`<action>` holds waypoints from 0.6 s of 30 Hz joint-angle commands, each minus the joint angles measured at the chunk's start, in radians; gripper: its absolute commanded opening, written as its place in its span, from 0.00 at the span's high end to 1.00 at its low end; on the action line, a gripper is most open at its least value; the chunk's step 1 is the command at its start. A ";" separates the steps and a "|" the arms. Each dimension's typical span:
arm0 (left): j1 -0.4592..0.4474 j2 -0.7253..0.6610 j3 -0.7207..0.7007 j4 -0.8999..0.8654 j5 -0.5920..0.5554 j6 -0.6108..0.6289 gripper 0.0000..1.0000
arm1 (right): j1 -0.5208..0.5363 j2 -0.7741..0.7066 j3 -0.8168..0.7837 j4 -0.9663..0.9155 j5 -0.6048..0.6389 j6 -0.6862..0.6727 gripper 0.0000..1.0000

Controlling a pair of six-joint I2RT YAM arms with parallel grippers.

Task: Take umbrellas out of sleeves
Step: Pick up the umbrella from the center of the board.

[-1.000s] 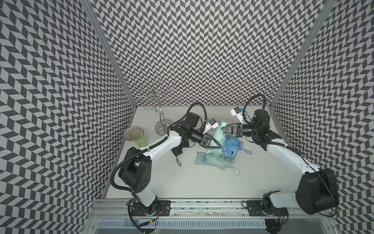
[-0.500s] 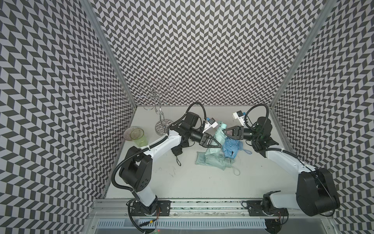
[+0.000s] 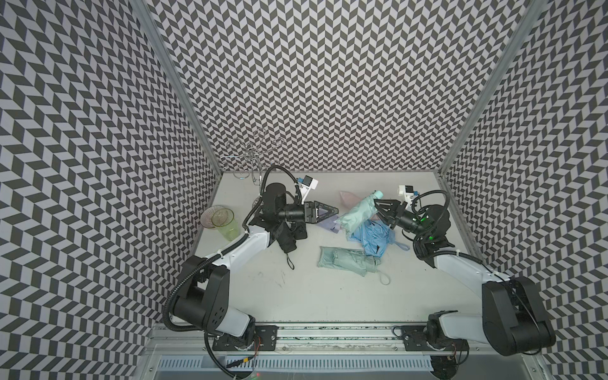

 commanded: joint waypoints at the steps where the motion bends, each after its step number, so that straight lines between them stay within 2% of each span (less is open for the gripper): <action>1: -0.015 -0.020 -0.048 0.273 -0.103 -0.156 0.00 | 0.026 -0.039 0.043 0.202 0.140 0.110 0.90; 9: -0.088 0.002 -0.029 0.387 -0.114 -0.194 0.00 | 0.095 -0.020 0.086 0.171 0.194 0.090 0.90; 18: -0.125 0.027 -0.013 0.377 -0.091 -0.211 0.00 | 0.138 -0.003 0.107 0.180 0.218 0.077 0.90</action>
